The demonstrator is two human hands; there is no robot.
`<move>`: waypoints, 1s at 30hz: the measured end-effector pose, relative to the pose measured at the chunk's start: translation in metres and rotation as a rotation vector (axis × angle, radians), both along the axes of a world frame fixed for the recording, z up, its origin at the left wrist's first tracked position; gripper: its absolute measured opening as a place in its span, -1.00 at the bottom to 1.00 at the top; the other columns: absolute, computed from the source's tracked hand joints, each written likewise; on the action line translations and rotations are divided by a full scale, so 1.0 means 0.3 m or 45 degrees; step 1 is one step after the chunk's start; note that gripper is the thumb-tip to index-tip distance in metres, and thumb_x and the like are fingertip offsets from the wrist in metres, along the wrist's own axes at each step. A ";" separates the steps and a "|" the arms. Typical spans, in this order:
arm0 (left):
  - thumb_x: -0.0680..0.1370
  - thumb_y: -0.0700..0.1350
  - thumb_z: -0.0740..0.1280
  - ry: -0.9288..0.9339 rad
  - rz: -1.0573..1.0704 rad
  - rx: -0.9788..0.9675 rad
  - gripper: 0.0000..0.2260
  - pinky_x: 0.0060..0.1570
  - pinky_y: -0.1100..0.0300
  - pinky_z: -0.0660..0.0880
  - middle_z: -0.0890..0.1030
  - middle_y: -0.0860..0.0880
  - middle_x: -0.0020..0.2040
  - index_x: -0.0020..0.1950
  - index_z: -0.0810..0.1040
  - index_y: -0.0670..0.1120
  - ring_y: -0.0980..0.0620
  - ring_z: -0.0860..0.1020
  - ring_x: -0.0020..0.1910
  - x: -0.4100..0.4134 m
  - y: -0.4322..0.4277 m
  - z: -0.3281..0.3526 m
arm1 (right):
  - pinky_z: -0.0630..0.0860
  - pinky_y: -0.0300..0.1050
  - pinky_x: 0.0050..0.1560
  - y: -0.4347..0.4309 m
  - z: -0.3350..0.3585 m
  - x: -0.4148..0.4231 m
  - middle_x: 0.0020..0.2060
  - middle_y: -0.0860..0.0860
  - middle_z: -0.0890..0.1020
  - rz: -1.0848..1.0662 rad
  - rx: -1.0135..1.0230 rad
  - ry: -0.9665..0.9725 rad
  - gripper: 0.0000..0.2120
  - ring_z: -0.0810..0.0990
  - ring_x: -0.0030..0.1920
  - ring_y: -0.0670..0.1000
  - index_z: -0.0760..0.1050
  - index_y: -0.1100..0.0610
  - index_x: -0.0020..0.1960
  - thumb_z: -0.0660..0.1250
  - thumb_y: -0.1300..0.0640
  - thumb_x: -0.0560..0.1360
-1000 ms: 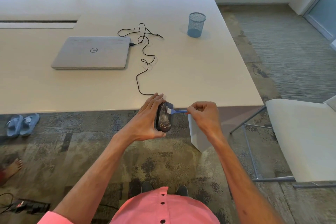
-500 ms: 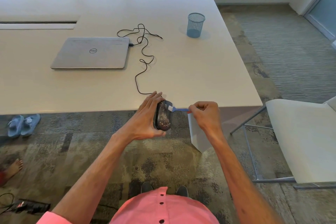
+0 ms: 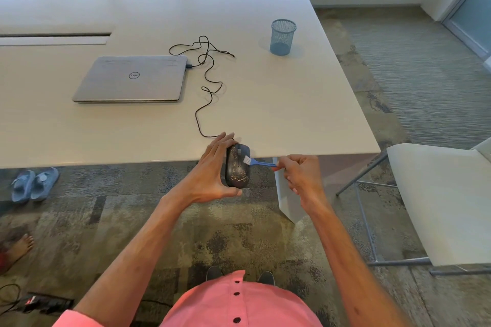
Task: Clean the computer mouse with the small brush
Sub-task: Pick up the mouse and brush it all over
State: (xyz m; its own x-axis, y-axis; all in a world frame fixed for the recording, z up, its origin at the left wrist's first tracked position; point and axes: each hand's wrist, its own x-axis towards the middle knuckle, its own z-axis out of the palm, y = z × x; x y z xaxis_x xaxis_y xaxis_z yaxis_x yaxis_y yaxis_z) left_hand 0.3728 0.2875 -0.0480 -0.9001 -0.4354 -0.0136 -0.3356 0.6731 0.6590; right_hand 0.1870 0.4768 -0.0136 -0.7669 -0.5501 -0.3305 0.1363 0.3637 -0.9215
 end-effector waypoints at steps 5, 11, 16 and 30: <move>0.39 0.23 0.74 -0.007 0.000 -0.011 0.19 0.75 0.09 -0.07 0.01 0.15 0.86 0.82 0.09 0.04 0.20 -0.17 0.83 -0.002 0.003 -0.003 | 0.21 -0.41 -0.51 0.026 0.011 -0.007 -0.59 -0.14 0.34 -0.099 -0.054 0.071 -0.80 0.18 -0.56 -0.16 0.71 0.43 -0.15 0.43 0.34 0.60; 0.39 0.26 0.70 0.007 -0.009 -0.037 0.18 0.78 0.04 -0.06 0.02 0.14 0.86 0.82 0.09 0.05 0.19 -0.19 0.83 -0.015 0.014 -0.004 | 0.18 -0.27 -0.49 0.006 0.028 0.017 -0.57 -0.12 0.34 0.029 -0.138 0.056 -0.80 0.18 -0.55 -0.13 0.74 0.35 -0.10 0.44 0.27 0.64; 0.37 0.30 0.68 0.005 0.000 -0.034 0.18 0.77 0.03 -0.07 0.01 0.13 0.86 0.81 0.10 0.04 0.20 -0.19 0.83 -0.016 0.014 -0.010 | 0.25 -0.39 -0.47 0.008 0.008 0.024 -0.62 -0.19 0.40 -0.002 0.009 0.203 -0.77 0.27 -0.59 -0.17 0.76 0.26 -0.20 0.47 0.25 0.61; 0.37 0.28 0.69 0.045 0.040 -0.064 0.18 0.79 0.03 -0.01 0.06 0.10 0.85 0.80 0.13 -0.02 0.12 -0.11 0.85 -0.019 0.031 0.015 | 0.41 -0.36 -0.45 0.010 0.025 0.057 -0.52 -0.05 0.62 0.049 -0.022 0.276 -0.76 0.43 -0.58 -0.16 0.75 0.16 -0.22 0.45 0.22 0.61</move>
